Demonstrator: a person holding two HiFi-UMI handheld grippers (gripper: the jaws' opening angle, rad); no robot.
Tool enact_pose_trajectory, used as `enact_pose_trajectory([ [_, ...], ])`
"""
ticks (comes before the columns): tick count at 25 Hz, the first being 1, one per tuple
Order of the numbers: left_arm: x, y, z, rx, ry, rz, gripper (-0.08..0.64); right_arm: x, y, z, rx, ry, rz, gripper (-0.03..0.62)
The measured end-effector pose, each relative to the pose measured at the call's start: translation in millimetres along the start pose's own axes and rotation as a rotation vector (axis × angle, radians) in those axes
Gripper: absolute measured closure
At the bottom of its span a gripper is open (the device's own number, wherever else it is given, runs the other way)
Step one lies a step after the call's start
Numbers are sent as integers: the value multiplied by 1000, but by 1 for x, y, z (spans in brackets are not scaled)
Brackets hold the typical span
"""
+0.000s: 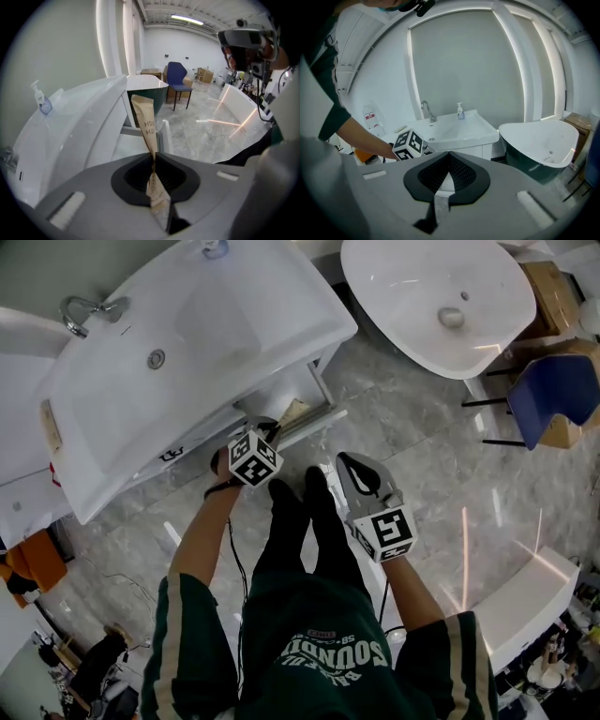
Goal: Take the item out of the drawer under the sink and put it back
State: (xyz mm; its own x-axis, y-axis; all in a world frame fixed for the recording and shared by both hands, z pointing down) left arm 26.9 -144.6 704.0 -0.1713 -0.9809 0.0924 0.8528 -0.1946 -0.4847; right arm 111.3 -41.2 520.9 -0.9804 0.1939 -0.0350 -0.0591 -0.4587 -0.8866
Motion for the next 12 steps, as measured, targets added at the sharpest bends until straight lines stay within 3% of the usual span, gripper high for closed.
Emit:
enact_pose_trajectory([
  [12, 21, -23, 116, 176, -63, 58, 489, -21, -57, -2, 49, -95, 68, 591],
])
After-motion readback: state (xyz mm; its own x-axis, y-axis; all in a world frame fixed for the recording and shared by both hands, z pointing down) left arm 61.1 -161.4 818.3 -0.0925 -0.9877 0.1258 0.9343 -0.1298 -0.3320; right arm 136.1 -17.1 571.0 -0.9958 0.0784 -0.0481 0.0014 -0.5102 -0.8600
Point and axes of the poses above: the fingertips, and each gripper's own axes: z forward along the fingers, x to its left, y out of its top, the point moved 1 cm from there along -z, backward along the fingers, and after that the axes turned 11 degrees about -z, right-handed, at the moved point
